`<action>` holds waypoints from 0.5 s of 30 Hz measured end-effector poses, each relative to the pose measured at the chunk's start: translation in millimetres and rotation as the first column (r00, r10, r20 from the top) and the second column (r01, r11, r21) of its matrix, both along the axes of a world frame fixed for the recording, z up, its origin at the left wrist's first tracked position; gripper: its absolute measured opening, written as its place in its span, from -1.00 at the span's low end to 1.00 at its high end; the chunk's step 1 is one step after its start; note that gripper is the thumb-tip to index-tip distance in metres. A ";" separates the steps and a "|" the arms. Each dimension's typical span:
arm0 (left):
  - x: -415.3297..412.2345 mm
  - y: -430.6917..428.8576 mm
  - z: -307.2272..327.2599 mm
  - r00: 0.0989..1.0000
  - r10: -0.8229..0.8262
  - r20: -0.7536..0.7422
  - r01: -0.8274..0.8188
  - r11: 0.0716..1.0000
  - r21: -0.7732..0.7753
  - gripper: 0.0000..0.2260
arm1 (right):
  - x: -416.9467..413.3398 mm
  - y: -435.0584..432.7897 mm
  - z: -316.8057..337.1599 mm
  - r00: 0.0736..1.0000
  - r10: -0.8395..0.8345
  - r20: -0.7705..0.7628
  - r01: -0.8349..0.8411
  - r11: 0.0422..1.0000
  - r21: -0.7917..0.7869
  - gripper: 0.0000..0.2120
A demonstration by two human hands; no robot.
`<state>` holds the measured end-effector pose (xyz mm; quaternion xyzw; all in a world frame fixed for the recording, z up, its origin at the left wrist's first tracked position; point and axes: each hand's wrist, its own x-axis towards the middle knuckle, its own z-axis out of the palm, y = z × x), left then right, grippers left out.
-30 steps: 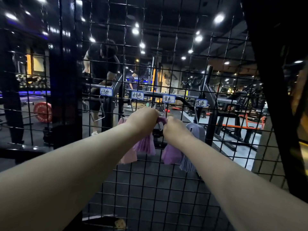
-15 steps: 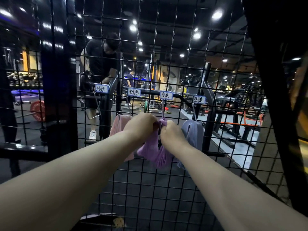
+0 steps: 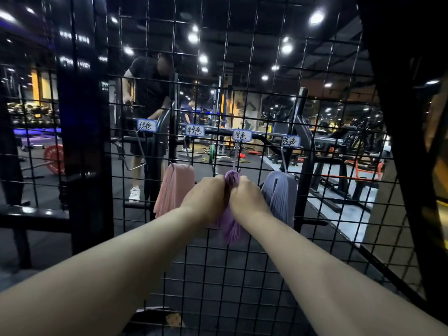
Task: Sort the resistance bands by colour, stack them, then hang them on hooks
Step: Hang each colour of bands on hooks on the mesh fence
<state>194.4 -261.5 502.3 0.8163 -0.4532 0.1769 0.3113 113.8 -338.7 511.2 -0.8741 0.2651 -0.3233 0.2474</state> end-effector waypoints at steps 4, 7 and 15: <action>-0.1 -0.7 -0.3 1.000 0.001 0.011 -0.001 1.000 -0.005 -0.93 | -0.6 2.4 -7.4 0.999 -0.027 -0.017 0.026 0.998 -0.065 -0.75; -2.1 3.2 -8.6 0.999 -0.008 -0.044 0.007 1.000 -0.024 -0.92 | -0.9 3.6 -10.2 0.999 -0.014 -0.040 0.010 0.996 -0.091 -0.77; -10.8 9.4 -31.5 0.977 -0.048 -0.207 0.052 0.999 0.016 -0.78 | -11.4 8.7 -25.8 0.995 0.061 -0.082 -0.066 0.996 -0.059 -0.62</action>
